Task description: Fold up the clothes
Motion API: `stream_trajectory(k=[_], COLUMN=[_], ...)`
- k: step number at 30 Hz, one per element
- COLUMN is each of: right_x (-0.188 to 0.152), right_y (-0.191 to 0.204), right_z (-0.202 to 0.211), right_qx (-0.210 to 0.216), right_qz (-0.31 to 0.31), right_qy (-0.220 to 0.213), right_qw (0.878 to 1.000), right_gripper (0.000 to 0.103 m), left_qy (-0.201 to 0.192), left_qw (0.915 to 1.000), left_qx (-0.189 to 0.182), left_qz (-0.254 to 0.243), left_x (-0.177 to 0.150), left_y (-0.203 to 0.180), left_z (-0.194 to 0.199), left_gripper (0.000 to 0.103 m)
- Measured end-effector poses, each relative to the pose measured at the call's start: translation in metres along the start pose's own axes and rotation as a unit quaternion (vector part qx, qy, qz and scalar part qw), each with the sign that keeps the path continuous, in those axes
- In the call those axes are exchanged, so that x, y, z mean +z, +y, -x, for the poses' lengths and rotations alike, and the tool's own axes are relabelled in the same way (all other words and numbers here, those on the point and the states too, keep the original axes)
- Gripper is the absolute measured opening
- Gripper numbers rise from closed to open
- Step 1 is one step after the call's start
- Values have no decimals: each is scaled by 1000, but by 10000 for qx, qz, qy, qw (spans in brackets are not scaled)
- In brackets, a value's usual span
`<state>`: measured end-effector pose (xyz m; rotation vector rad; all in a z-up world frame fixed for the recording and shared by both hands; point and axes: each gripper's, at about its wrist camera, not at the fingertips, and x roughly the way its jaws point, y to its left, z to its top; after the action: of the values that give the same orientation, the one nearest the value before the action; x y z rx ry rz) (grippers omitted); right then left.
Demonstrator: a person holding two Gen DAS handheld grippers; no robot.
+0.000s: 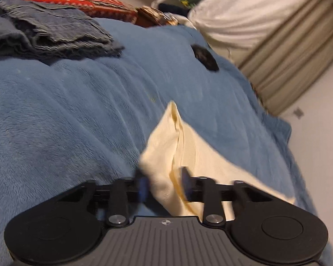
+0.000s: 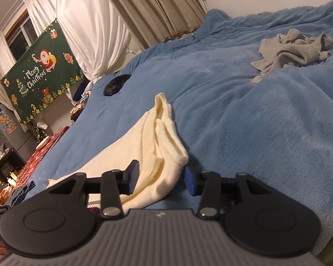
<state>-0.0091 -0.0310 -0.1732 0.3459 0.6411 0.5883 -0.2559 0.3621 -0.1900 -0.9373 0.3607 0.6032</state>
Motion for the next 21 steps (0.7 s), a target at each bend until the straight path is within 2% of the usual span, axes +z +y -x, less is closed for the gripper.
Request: stream_trajectory(k=[1,5,6,7,9,15,17,21], right_x=[1,2,4,6,10,26,24,9], right_y=[-2,-7,-5,-3,2,21,20,8], right_z=[-2,-11,-12,-13,-14,34,54,89], right_qx=[-34,-120,-192,-263,-373,-136,-65,-118], right_qz=[-85,-353,-332,-311,-269,96,181,293], right_qy=[12,-2,5,13,13,-79,76,525], right_qw=[10000,9993,9993,9992,9989,9998,9998,9981], right_gripper=[29,28,21,6,6,5,5,5], left_qy=[18,105,114,109,95,221,281,657], left_qw=[10000,9996,9994,9994,9994,9982,9976,9951], left_qx=[-35,-119,-140,-173,-176,-556,-520,-258], left_qz=[50,251,288,297,266,-56,-349,-692], left_x=[0,3,4,6,10,21,17,-11], left_y=[2,9,10,9,5,-9,-12,-2], left_z=[0,-3,-4,-2,5,59,82,115], left_gripper=[14,13,9,6,5,5,5,6])
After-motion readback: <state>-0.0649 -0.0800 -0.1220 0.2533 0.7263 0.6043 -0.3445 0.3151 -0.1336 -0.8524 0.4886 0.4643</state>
